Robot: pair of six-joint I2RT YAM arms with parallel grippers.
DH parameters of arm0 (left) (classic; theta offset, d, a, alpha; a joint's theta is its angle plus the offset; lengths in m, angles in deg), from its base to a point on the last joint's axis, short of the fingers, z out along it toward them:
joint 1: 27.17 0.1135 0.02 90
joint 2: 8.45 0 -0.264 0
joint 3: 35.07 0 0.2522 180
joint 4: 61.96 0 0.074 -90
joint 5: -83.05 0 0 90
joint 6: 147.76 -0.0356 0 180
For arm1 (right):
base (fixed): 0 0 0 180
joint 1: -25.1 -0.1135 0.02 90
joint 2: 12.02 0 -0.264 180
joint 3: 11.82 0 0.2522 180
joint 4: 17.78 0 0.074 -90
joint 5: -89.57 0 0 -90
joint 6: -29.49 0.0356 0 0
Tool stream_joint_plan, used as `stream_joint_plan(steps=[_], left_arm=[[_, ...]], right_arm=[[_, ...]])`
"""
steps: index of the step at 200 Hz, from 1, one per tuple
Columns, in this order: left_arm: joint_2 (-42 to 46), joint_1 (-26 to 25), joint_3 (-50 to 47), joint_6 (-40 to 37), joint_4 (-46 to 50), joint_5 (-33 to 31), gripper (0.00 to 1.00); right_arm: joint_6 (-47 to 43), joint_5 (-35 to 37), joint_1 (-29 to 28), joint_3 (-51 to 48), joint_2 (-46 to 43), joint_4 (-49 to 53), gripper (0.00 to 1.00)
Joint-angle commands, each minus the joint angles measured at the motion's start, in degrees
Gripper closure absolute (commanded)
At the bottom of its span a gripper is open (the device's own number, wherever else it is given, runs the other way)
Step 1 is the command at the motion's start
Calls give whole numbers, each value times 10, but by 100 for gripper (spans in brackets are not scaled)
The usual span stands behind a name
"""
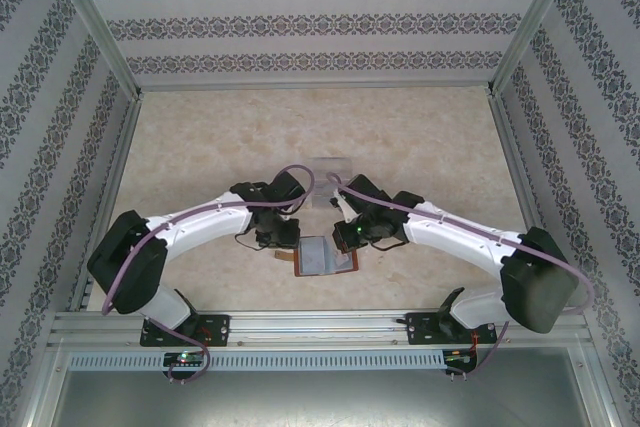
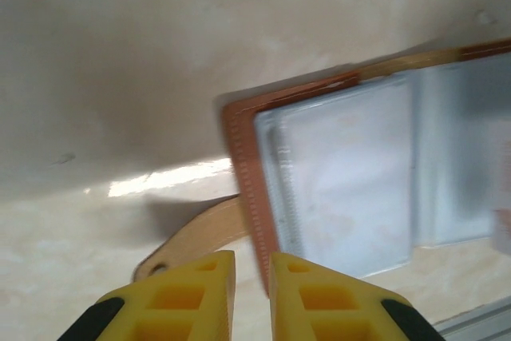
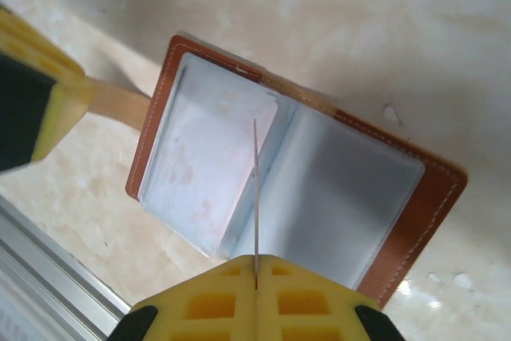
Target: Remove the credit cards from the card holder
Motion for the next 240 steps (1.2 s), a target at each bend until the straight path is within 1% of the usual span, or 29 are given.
stream_joint_plan(steps=[1,28,56,77,152,240], left_arm=[[24,17,-18,14,-11,-11,79],[42,24,-36,23,-24,-9,78],[42,28,-45,30,-31,-9,78],[50,29,-54,32,-28,-12,78],[94,44,-75,29,-8,-30,78],[96,64,-61,19,7,-31,78]], right_arm=[[-175,-14,14,47,0,81,94],[-331,35,16,100,29,143,95],[-478,40,22,144,53,170,96],[-551,40,27,182,72,191,95],[-681,49,85,355,192,261,95],[-762,40,141,566,360,352,94]])
